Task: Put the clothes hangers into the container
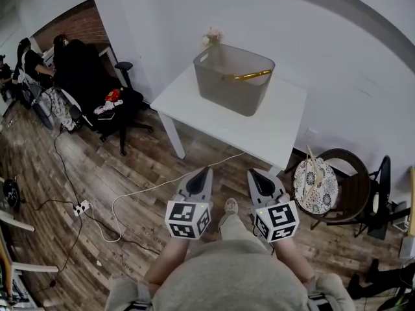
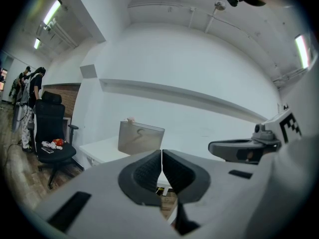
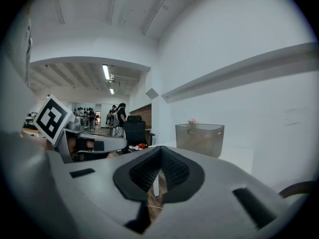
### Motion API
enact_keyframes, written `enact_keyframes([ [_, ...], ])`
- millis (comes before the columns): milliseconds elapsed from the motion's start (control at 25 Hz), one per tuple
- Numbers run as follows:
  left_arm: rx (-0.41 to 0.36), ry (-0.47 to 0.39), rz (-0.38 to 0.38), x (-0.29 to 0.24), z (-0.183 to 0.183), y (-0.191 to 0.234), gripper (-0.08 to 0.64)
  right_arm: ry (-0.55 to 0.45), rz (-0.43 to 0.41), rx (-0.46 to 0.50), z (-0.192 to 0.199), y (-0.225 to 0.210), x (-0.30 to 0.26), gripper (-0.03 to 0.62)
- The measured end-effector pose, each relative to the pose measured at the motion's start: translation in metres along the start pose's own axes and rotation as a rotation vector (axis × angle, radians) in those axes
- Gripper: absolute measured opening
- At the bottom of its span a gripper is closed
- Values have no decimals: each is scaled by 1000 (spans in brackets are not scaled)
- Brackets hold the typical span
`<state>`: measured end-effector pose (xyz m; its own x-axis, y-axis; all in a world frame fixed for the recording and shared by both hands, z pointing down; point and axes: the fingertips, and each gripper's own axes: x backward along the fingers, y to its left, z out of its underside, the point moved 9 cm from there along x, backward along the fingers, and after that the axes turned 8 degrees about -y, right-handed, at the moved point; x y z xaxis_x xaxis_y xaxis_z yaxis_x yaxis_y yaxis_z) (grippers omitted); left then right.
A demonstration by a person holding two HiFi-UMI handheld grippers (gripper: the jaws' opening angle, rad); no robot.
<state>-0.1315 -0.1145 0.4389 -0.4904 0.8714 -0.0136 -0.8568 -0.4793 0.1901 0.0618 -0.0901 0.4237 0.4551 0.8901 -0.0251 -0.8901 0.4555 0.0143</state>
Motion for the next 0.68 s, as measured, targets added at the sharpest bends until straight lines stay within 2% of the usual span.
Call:
enact_keyframes([
  [680,1,-1,-9,0,4,-5,11,2,-14,-25,2,-5,-2,-5],
])
